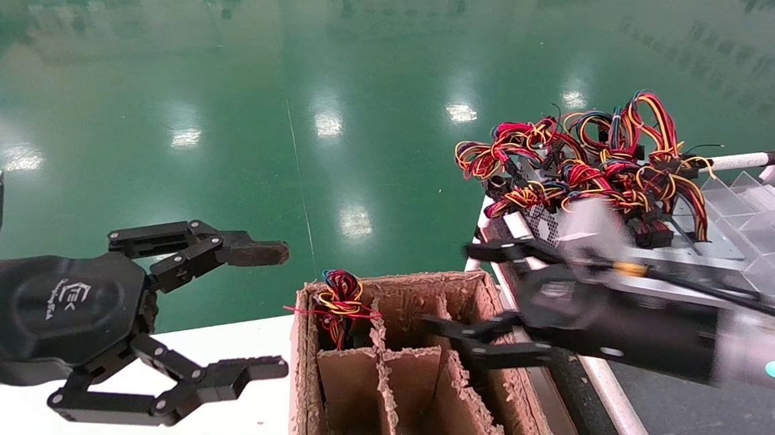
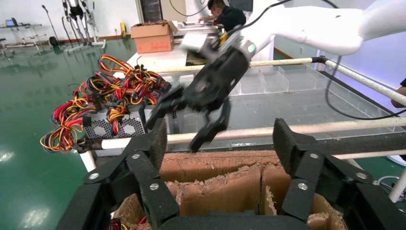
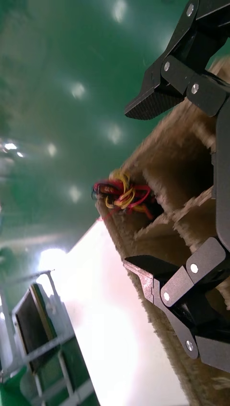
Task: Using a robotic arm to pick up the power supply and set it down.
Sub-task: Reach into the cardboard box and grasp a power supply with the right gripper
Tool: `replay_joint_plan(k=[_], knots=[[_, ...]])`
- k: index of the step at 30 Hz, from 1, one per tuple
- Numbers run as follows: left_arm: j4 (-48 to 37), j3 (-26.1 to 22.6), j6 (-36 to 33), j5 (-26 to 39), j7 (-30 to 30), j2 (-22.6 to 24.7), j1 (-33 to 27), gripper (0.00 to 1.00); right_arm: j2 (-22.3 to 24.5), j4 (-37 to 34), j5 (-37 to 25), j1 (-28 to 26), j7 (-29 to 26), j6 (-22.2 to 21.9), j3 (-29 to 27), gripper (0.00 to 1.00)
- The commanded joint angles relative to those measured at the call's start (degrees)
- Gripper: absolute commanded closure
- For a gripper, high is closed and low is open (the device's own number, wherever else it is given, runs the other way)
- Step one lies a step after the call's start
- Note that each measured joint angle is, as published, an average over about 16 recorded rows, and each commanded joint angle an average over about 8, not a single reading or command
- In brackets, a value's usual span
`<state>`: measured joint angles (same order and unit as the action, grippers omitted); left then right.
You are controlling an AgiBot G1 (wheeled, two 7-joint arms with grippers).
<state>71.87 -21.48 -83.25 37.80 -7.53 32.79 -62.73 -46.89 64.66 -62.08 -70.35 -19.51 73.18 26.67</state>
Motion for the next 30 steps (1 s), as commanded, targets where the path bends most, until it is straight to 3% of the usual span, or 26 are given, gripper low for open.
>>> replay_joint_plan(k=[1,2,3,10,11,18,30], knots=[[0.0,0.0,0.0,0.0,0.0,0.0,0.0,0.00,-3.0,-1.8,-3.3,-2.5,-2.1,-0.8,2.4,0.00],[0.0,0.0,0.0,0.0,0.0,0.0,0.0,0.00,-4.6,-3.4,-4.1,-3.6,-2.7,-0.9,3.2,0.00],[0.0,0.0,0.0,0.0,0.0,0.0,0.0,0.00,-6.3,-5.1,-4.9,-4.6,-3.1,-0.9,4.1,0.09],[0.0,0.0,0.0,0.0,0.0,0.0,0.0,0.00,-15.3,-15.9,-9.3,-9.4,-1.7,-2.0,7.6,0.96],[0.0,0.0,0.0,0.0,0.0,0.0,0.0,0.00,-16.0,-16.8,-9.5,-9.7,-1.1,-2.1,7.8,1.00],[0.0,0.0,0.0,0.0,0.0,0.0,0.0,0.00,-19.1,-20.8,-10.5,-10.4,2.6,-3.9,8.2,1.00],[0.0,0.0,0.0,0.0,0.0,0.0,0.0,0.00,-19.6,-22.4,-10.2,-8.9,4.3,-3.9,8.1,1.00]])
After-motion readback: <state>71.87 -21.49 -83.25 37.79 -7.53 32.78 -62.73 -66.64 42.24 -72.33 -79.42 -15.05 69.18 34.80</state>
